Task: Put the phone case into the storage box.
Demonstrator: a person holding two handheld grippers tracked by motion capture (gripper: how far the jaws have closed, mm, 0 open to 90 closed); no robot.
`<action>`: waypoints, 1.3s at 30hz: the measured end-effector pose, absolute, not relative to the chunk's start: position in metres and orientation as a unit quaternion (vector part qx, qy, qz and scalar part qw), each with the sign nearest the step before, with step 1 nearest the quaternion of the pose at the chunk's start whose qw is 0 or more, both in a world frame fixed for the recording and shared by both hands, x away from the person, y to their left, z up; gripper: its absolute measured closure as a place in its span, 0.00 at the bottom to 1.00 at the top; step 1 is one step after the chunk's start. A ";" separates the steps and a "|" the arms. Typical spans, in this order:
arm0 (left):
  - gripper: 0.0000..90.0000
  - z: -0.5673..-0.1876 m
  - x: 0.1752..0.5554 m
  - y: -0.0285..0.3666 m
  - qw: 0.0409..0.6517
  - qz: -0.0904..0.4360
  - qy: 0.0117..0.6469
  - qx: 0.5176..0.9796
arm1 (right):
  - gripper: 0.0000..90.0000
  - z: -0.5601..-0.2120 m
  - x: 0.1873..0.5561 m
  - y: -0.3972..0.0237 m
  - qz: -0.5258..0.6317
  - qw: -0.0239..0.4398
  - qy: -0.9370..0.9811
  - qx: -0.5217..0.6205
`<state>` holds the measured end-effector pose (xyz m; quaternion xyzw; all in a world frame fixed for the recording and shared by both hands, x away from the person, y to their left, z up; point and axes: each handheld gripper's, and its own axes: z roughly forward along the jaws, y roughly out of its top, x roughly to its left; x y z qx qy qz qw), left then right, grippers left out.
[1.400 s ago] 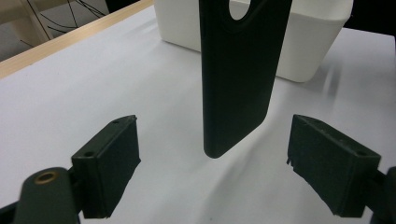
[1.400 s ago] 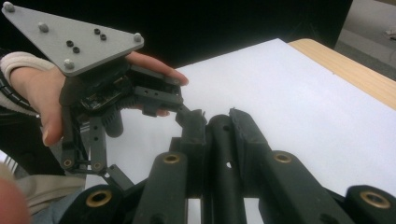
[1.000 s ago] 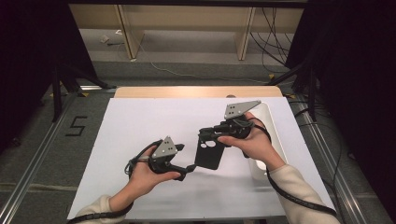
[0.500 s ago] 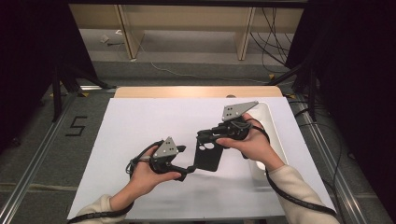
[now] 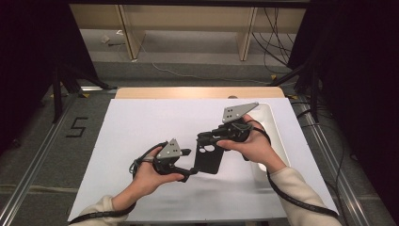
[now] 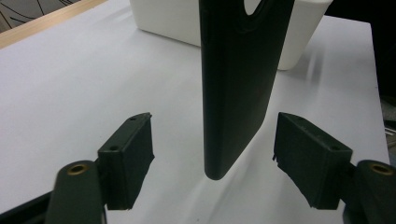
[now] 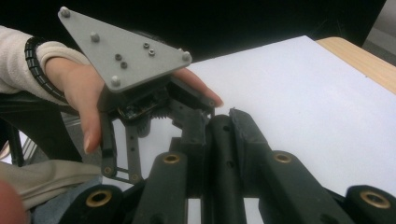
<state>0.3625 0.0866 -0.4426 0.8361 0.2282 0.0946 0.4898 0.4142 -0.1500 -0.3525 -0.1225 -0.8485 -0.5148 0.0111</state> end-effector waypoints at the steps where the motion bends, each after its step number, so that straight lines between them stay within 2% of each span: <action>1: 0.33 -0.443 0.363 0.086 0.489 0.094 0.228 0.837 | 0.86 -0.353 0.414 -0.150 -0.515 0.011 -0.848 -0.122; 18: 0.49 -0.447 0.363 0.077 0.501 0.070 0.207 0.838 | 0.86 -0.355 0.412 -0.144 -0.515 0.019 -0.849 -0.114; 31: 0.72 -0.445 0.364 0.080 0.503 0.064 0.191 0.841 | 0.86 -0.354 0.410 -0.143 -0.522 0.030 -0.846 -0.101; 36: 0.84 -0.441 0.366 0.084 0.500 0.057 0.198 0.841 | 0.85 -0.353 0.410 -0.143 -0.527 0.037 -0.844 -0.095; 39: 0.88 -0.439 0.366 0.085 0.500 0.047 0.201 0.841 | 0.83 -0.352 0.410 -0.144 -0.531 0.035 -0.842 -0.091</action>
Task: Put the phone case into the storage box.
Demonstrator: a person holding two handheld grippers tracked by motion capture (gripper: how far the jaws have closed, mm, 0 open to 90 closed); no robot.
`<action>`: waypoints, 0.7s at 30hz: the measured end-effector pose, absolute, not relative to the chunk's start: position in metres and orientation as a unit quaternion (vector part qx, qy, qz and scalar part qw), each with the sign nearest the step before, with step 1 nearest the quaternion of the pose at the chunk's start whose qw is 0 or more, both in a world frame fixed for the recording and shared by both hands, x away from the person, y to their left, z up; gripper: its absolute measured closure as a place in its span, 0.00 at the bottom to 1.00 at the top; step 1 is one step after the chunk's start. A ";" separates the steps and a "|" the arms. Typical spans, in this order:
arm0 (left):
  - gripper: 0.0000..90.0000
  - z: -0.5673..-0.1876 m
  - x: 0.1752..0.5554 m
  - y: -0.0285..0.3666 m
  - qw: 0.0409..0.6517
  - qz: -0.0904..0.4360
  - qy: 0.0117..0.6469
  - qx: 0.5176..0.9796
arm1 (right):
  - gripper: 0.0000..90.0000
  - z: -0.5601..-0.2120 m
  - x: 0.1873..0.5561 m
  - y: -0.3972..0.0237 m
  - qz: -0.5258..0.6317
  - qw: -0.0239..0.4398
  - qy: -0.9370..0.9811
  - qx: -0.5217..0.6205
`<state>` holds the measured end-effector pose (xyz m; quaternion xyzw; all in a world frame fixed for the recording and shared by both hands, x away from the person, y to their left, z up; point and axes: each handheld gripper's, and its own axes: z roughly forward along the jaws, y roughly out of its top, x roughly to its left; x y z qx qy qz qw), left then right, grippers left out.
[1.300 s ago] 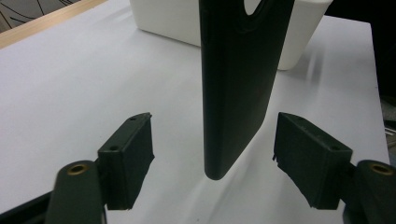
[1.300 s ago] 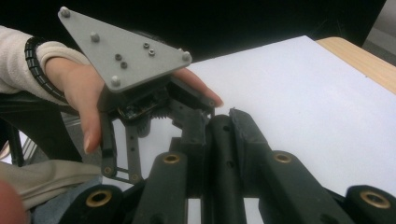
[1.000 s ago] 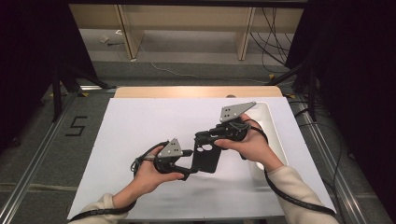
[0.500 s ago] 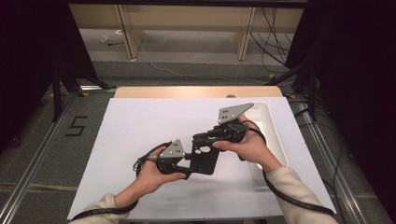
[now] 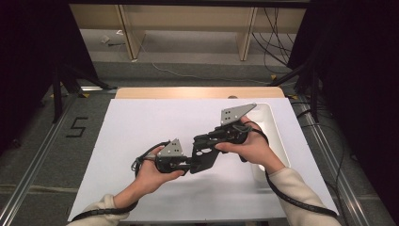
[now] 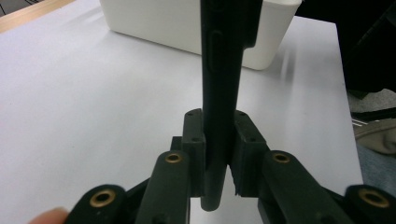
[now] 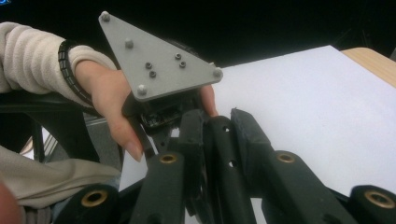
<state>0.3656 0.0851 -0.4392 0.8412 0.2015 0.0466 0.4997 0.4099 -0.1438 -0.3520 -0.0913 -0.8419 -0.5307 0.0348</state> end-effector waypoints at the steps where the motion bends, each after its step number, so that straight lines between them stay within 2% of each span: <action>1: 0.88 -0.439 0.365 0.085 0.500 0.044 0.203 0.841 | 0.82 -0.352 0.410 -0.144 -0.532 0.033 -0.841 -0.090; 7: 0.88 -0.438 0.365 0.085 0.500 0.042 0.207 0.840 | 0.67 -0.351 0.411 -0.146 -0.532 0.018 -0.842 -0.089; 11: 0.89 -0.437 0.365 0.087 0.498 0.046 0.217 0.838 | 0.44 -0.352 0.413 -0.147 -0.539 -0.017 -0.837 -0.097; 18: 0.89 -0.435 0.367 0.093 0.497 0.053 0.243 0.831 | 0.30 -0.354 0.416 -0.153 -0.572 -0.012 -0.811 -0.121; 21: 0.89 -0.435 0.368 0.094 0.498 0.059 0.252 0.828 | 0.30 -0.355 0.418 -0.156 -0.578 -0.025 -0.803 -0.140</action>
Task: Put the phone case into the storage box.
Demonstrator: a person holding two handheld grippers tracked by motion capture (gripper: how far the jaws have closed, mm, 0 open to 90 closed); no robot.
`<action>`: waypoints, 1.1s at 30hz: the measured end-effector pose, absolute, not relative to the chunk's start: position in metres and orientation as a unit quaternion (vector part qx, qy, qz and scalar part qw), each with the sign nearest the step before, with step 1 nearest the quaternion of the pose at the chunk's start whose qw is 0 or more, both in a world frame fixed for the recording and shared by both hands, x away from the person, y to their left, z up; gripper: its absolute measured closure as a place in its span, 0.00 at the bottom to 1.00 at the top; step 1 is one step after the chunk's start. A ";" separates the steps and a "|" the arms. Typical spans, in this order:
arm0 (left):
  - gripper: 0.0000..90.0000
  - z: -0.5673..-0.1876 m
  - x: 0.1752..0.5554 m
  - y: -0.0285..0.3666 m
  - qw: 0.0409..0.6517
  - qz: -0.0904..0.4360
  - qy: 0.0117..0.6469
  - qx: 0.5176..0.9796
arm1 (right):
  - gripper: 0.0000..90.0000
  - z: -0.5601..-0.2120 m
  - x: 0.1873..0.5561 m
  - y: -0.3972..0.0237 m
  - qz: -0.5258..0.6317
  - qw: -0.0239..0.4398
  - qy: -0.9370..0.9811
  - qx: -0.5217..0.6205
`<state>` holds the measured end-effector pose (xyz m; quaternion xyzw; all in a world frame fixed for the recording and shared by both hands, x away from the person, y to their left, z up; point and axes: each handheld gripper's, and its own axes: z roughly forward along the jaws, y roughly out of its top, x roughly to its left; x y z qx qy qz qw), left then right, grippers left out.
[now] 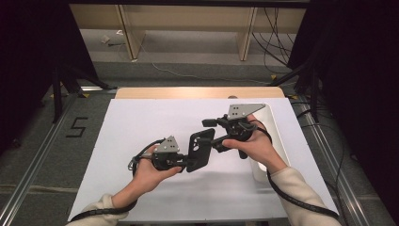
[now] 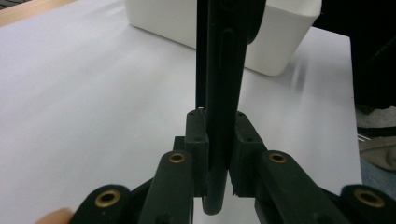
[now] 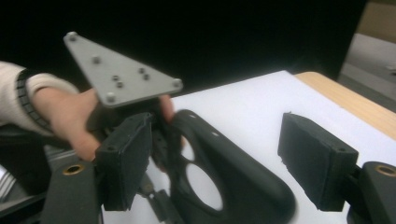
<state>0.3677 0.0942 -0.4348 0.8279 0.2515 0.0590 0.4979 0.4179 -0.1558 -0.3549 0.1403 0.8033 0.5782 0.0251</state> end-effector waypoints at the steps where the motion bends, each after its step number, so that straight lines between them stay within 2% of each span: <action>1: 0.89 -0.435 0.368 0.095 0.498 0.061 0.255 0.827 | 0.30 -0.355 0.418 -0.157 0.582 0.027 0.799 0.145; 4: 0.89 -0.435 0.369 0.096 0.499 0.064 0.264 0.823 | 0.30 -0.356 0.419 -0.161 0.593 0.029 0.788 0.161; 11: 0.89 -0.434 0.370 0.100 0.501 0.072 0.281 0.816 | 0.18 -0.357 0.419 -0.164 0.600 0.050 0.776 0.189; 16: 0.89 -0.433 0.371 0.101 0.503 0.078 0.291 0.810 | 0.16 -0.361 0.417 -0.165 0.598 0.060 0.773 0.200; 23: 0.89 -0.432 0.371 0.102 0.504 0.081 0.302 0.805 | 0.01 -0.370 0.410 -0.167 0.589 0.082 0.775 0.213; 33: 0.89 -0.430 0.370 0.104 0.508 0.088 0.316 0.796 | 0.00 -0.378 0.404 -0.165 0.585 0.114 0.770 0.228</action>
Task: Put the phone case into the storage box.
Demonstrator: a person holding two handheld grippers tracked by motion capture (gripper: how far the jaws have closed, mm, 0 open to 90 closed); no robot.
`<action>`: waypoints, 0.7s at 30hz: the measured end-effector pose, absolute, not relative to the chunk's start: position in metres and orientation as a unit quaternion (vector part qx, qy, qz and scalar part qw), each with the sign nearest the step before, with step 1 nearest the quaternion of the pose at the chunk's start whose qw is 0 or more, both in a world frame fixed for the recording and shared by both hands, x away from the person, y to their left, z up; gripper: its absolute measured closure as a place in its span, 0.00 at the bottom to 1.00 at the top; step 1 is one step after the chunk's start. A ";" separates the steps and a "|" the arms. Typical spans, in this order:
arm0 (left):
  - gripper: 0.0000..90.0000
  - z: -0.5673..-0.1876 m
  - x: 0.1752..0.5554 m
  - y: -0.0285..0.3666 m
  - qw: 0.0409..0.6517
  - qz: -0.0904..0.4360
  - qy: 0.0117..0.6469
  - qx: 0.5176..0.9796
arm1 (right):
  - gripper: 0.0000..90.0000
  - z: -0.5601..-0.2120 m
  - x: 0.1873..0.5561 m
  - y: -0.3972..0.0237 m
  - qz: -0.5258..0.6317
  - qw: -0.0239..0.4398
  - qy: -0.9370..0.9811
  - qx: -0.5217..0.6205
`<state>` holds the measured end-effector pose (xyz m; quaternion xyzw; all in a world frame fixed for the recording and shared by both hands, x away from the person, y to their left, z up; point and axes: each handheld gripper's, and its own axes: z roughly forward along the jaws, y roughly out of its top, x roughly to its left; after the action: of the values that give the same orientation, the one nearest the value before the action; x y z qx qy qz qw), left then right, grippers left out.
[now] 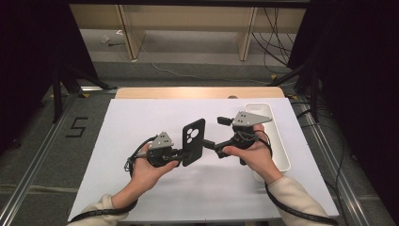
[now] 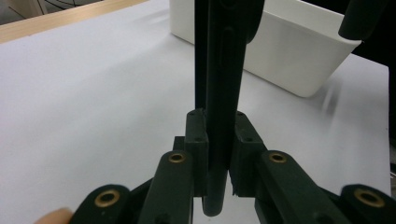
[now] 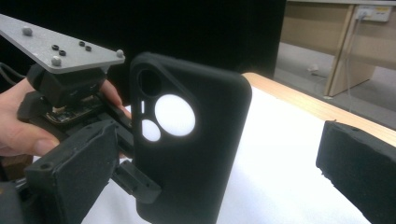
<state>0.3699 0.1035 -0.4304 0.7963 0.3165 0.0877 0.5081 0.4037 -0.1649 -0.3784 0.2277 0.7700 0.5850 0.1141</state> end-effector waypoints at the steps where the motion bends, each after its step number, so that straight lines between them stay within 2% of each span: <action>1: 0.89 -0.430 0.370 0.103 0.510 0.087 0.317 0.795 | 0.00 -0.379 0.403 -0.165 0.585 0.115 0.769 0.229; 21: 0.89 -0.429 0.369 0.093 0.511 0.103 0.335 0.785 | 0.00 -0.387 0.394 -0.155 0.597 0.151 0.745 0.258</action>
<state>0.3686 0.0929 -0.4293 0.7849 0.3349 0.1029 0.5110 0.3942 -0.1550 -0.3871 0.2580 0.7447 0.5967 0.1511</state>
